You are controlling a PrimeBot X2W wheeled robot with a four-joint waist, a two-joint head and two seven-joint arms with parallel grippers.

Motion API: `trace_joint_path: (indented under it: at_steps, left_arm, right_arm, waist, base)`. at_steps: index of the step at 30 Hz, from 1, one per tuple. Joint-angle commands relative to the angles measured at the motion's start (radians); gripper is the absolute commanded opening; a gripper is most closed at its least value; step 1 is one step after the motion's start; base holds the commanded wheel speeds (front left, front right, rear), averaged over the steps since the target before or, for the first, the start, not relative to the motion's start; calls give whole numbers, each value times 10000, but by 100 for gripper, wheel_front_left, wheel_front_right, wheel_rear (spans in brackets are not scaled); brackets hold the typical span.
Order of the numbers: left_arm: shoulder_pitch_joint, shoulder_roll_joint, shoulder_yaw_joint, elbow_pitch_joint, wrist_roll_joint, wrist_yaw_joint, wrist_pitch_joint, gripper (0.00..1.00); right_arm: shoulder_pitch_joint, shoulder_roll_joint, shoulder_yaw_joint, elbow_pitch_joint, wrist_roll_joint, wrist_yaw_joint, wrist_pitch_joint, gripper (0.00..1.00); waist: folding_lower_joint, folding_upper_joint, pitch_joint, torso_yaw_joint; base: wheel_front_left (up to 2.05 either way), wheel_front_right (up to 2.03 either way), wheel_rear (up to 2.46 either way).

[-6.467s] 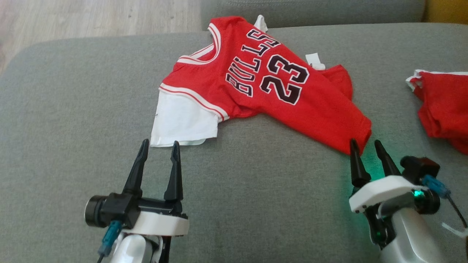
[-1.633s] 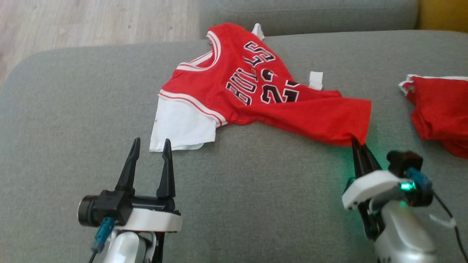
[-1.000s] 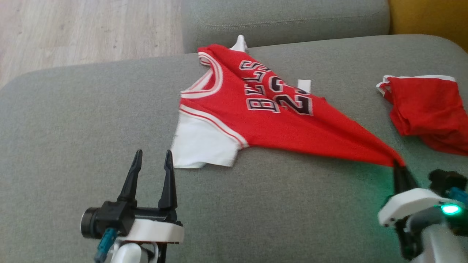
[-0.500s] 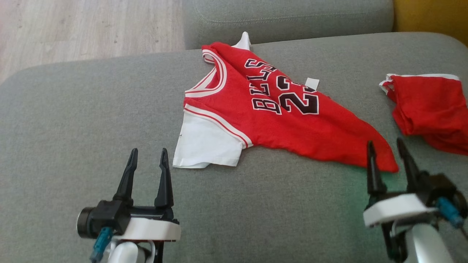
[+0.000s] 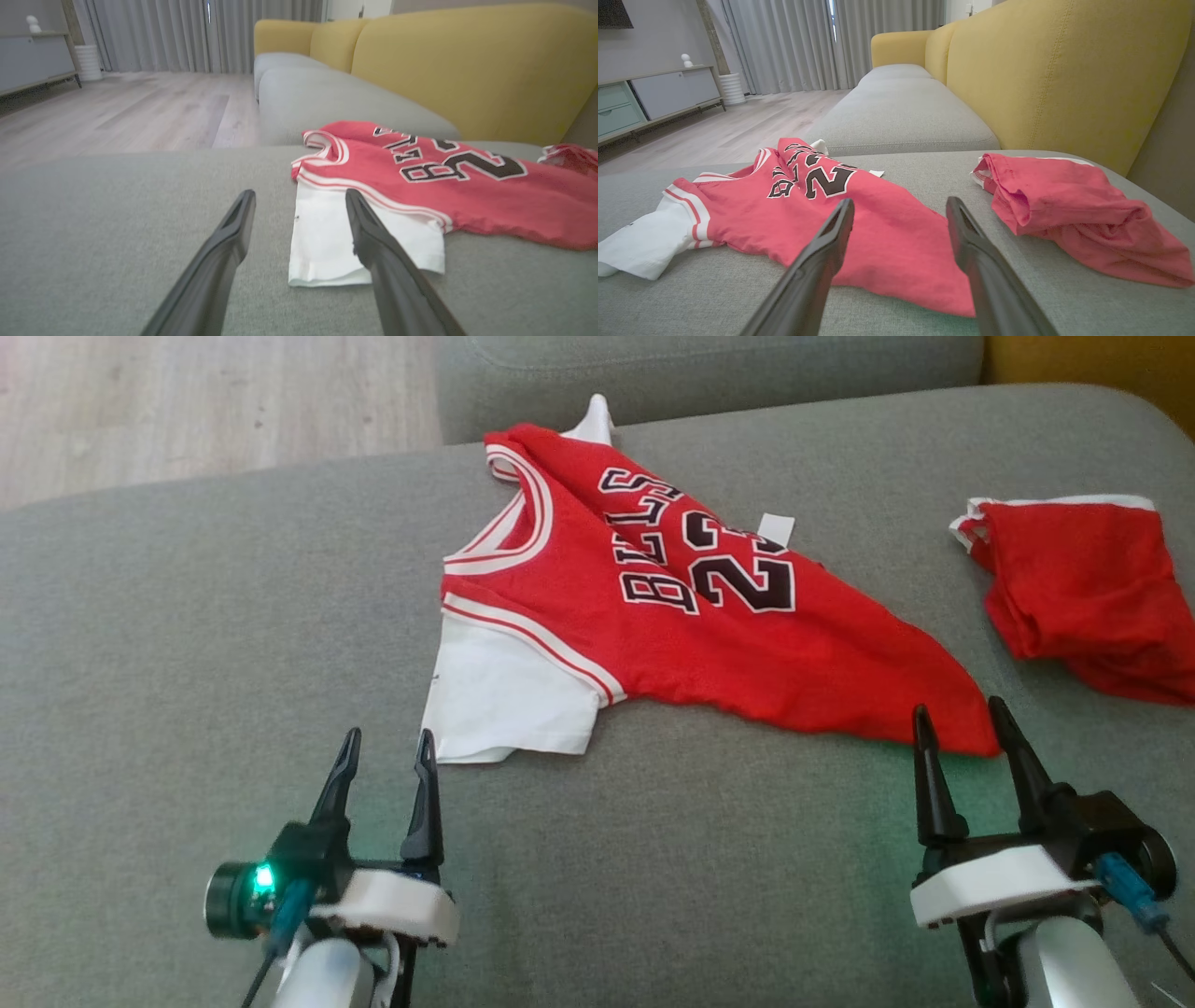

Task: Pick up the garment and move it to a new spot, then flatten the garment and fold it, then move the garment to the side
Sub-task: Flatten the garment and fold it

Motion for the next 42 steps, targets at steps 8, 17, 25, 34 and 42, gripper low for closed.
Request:
trace_joint_path:
  at_steps: [8, 17, 25, 34, 42]
  left_arm:
    - [-1740, 255, 423, 2033, 109, 397, 1355, 100]
    - [-2350, 389, 195, 3315, 132, 373, 2258, 100]
    - [-2434, 366, -168, 3599, 88, 35, 2637, 0]
    - [-2403, 310, 18, 2855, -293, -51, 1412, 0]
    - [-2180, 252, 383, 1739, -580, 210, 66, 0]
  right_arm:
    - [-512, -64, 492, -601, 203, 65, -135, 100]
    - [-563, -64, 359, -732, 421, 65, -136, 100]
    - [-611, -64, 323, -732, 510, 65, -137, 100]
    - [-643, -64, -413, 468, 340, 65, 28, 100]
    - [-921, -64, -782, 1894, 958, 65, 526, 100]
  waist:
    - [0, -1, 442, -431]
    - [0, -1, 641, -635]
    - [0, -1, 681, -615]
    - [0, -1, 637, -523]
    - [0, -1, 513, -293]
  base:
    - [0, 0, 0]
    - [0, 0, 0]
    - [0, 0, 0]
    - [0, 0, 0]
    - [0, 0, 0]
